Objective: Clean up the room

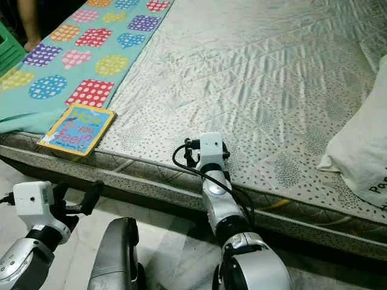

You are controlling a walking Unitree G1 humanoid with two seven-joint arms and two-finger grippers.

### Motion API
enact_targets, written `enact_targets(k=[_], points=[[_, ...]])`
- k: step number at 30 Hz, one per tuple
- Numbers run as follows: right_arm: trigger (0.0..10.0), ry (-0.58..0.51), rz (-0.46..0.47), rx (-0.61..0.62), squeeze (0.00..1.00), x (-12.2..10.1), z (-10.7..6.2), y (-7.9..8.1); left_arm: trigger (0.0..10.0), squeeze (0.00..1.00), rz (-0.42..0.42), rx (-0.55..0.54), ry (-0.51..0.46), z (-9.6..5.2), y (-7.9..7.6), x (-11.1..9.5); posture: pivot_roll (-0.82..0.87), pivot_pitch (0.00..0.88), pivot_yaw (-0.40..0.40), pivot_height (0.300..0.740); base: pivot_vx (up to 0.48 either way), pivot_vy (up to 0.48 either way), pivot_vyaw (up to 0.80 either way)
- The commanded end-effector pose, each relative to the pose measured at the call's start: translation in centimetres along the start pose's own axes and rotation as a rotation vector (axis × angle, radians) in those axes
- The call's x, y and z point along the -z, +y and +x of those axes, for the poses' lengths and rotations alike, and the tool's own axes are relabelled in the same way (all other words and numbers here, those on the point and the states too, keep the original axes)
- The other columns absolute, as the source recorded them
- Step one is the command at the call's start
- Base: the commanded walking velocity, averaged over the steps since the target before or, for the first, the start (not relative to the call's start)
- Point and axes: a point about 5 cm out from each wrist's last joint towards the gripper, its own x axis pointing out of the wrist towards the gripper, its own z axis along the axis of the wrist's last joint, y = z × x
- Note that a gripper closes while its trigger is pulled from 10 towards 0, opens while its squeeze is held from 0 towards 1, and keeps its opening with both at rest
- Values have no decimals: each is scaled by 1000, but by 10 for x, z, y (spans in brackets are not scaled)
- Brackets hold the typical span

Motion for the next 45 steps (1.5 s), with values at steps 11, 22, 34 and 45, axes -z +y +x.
enact_targets(k=[11, 22, 34, 45], points=[[10000, 123, -256, 6, 0, 31, -11, 1, 10000, 0, 18, -26, 13, -7, 5, -2, 253, 227, 28, 544, 0, 0, 0], [10000, 182, -420, 103, 0, 38, -11, -14, 10000, 0, 23, -36, -5, -5, 6, -6, 262, 220, 8, 544, 0, 0, 0], [0, 245, -366, 196, 0, 37, -7, -37, 10000, 0, 29, -53, -23, -1, 9, -8, 248, 204, 9, 544, 0, 0, 0], [0, 307, -308, 278, 0, 44, -10, -59, 10000, 0, 27, -49, -39, 6, 8, -10, 233, 188, 10, 544, 0, 0, 0]])
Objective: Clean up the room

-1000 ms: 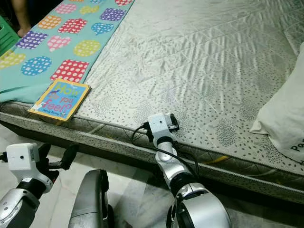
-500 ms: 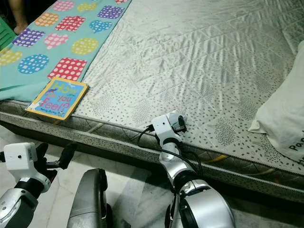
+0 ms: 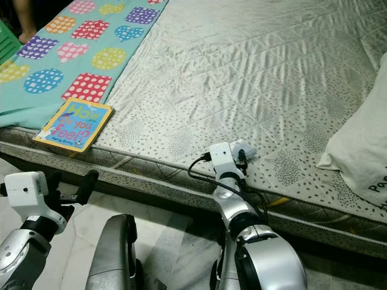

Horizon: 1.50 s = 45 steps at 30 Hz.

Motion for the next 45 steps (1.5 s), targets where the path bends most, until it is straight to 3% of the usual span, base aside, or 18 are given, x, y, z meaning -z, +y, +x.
enact_targets(k=[1, 26, 45], points=[[0, 50, 3, 6, 0, 11, -3, 0, 10000, 0, 14, -25, 12, -1, 5, 3, 232, 187, 10, 544, 0, 0, 0], [0, 93, -4, 37, 0, 23, 0, -14, 10000, 0, 15, -19, -13, 7, 5, 1, 217, 167, 19, 544, 0, 0, 0], [0, 47, 149, 55, 0, 19, 7, -39, 10000, 0, -2, -9, -36, 16, 1, 2, 169, 131, 24, 544, 0, 0, 0]])
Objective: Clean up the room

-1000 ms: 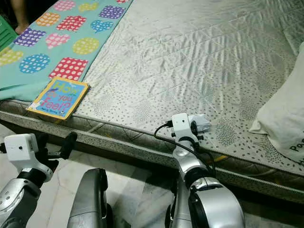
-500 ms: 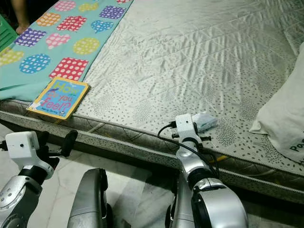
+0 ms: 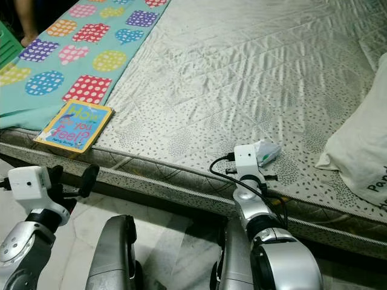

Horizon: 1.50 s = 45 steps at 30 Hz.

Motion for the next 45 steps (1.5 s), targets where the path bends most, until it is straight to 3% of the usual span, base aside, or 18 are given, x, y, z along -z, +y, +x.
enact_targets(k=[1, 9, 14, 21, 22, 25, 26, 31, 37, 45], points=[[0, 0, 53, -8, 0, 0, 1, -4, 10000, 0, 6, -13, 13, -2, 3, 4, 162, 126, 24, 544, 0, 0, 0], [0, -46, 158, -162, 0, -9, 0, 4, 10000, 0, -1, -41, -12, -1, 2, 4, 127, 122, 25, 544, 0, 0, 0], [0, -32, 141, -220, 0, -3, -2, 5, 10000, 0, -8, -37, -14, 1, -1, 6, 110, 118, 24, 544, 0, 0, 0], [0, -27, 49, -350, 0, 14, -8, -1, 10000, 0, -14, -29, -19, 2, -3, 6, 103, 123, 32, 544, 0, 0, 0], [9686, -24, 20, -385, 0, 19, -10, -2, 10000, 0, -14, -30, -20, 2, -3, 6, 102, 123, 31, 544, 0, 0, 0], [10000, -31, -42, -443, 0, 25, -14, -4, 10000, 0, -16, -33, -22, 3, -3, 6, 99, 123, 31, 544, 0, 0, 0], [10000, -38, -90, -448, 1000, 26, -15, -7, 10000, 0, -19, -29, -21, 3, -5, 7, 92, 127, 32, 544, 0, 0, 0], [10000, -85, -131, -395, 1000, 14, -9, -15, 10000, 0, -21, -21, -14, 2, -7, 8, 93, 133, 37, 544, 0, 0, 0], [10000, -130, -117, -335, 1000, -3, -5, -20, 10000, 0, -22, -27, -19, 3, -6, 7, 90, 130, 39, 544, 0, 0, 0], [10000, -162, -79, -271, 1000, -20, -4, -15, 10000, 0, -27, -24, -32, 5, -8, 4, 94, 137, 37, 544, 0, 0, 0]])
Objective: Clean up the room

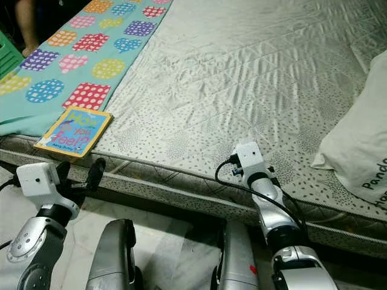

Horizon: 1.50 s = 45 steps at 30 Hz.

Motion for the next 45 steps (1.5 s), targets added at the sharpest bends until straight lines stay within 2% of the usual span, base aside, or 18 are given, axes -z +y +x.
enact_targets(k=[1, 5, 14, 22, 23, 24, 25, 33, 42, 43, 44, 45], points=[[10000, -3, 18, 28, 1000, -4, 1, 1, 10000, 0, 7, -15, 16, -3, 3, 3, 94, 137, 37, 544, 0, 0, 0], [10000, -4, 26, 56, 1000, -6, 1, 8, 10000, 0, 10, -20, 18, -3, 5, 3, 101, 131, 37, 544, 0, 0, 0], [10000, -3, 22, 131, 1000, -13, 6, 11, 10000, 0, 11, -20, 15, -1, 5, 3, 95, 132, 37, 544, 0, 0, 0], [10000, 52, 32, 151, 1000, -14, 13, 31, 10000, 0, 7, -17, 15, 1, 3, 3, 100, 145, 38, 544, 0, 0, 0], [10000, 61, 23, 148, 553, -13, 13, 35, 10000, 0, 9, -17, 16, 1, 3, 3, 105, 148, 35, 544, 0, 0, 0], [10000, 61, 23, 148, 553, -13, 13, 35, 10000, 0, 9, -17, 16, 1, 3, 3, 105, 148, 35, 544, 0, 0, 0], [10000, 79, 6, 149, 0, -10, 13, 38, 10000, 0, 10, -17, 16, 1, 4, 2, 109, 156, 35, 544, 0, 0, 0], [10000, 157, 7, 206, 0, 4, 10, 41, 10000, 0, 14, -24, 16, -3, 5, -1, 135, 179, 38, 544, 0, 0, 0], [10000, 215, 9, 290, 0, 11, 9, 29, 10000, 0, 28, -25, 34, -9, 8, -3, 175, 204, 53, 544, 0, 0, 0], [9686, 217, 37, 300, 0, 10, 9, 28, 10000, 0, 31, -24, 34, -9, 8, -4, 177, 204, 54, 544, 0, 0, 0], [7608, 216, 38, 304, 0, 9, 10, 27, 10000, 0, 31, -25, 35, -11, 7, -4, 184, 199, 55, 544, 0, 0, 0], [7608, 216, 38, 304, 0, 9, 10, 27, 10000, 0, 31, -25, 35, -11, 7, -4, 184, 199, 55, 544, 0, 0, 0]])
